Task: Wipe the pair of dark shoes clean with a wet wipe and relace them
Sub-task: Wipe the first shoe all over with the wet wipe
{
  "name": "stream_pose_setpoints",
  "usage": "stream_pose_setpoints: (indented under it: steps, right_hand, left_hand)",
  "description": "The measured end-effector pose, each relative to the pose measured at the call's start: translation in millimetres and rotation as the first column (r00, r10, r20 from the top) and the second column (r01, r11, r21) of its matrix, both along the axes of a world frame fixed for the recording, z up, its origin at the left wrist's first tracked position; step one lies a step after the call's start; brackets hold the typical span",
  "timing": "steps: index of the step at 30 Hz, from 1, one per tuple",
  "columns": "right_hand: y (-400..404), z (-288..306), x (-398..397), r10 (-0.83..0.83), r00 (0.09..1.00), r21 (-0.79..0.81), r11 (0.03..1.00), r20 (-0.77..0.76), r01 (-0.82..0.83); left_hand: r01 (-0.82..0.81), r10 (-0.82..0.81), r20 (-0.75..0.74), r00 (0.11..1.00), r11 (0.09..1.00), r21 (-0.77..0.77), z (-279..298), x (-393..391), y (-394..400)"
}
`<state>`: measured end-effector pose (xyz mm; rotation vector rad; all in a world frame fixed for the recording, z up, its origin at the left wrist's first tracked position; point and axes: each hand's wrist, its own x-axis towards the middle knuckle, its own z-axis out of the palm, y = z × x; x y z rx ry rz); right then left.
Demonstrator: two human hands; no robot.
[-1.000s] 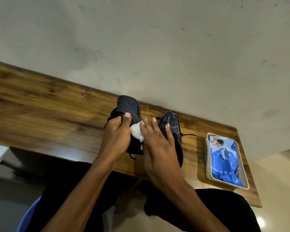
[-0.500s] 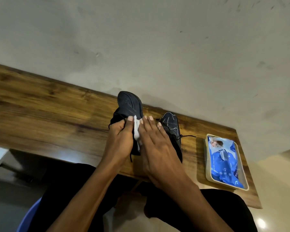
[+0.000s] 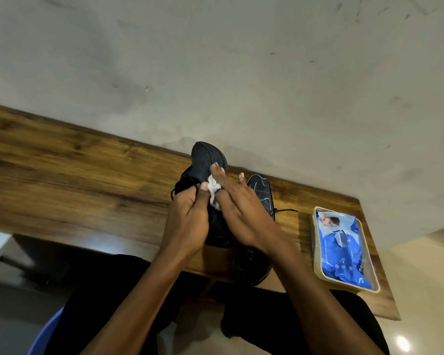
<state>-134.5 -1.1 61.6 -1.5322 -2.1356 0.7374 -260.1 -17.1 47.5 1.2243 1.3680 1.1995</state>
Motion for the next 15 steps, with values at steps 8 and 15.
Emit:
stream_pose_setpoints:
  steps: [8, 15]
  right_hand:
    - [11, -3, 11, -0.166, 0.986, 0.241, 0.959, 0.036, 0.152]
    - [-47, 2, 11, -0.173, 0.981, 0.508, 0.854, 0.082, 0.108]
  left_hand:
    - [0.095, -0.095, 0.007, 0.995, 0.995, 0.002, 1, 5, -5]
    - [0.095, -0.089, 0.09, 0.992, 0.994, -0.06, -1, 3, 0]
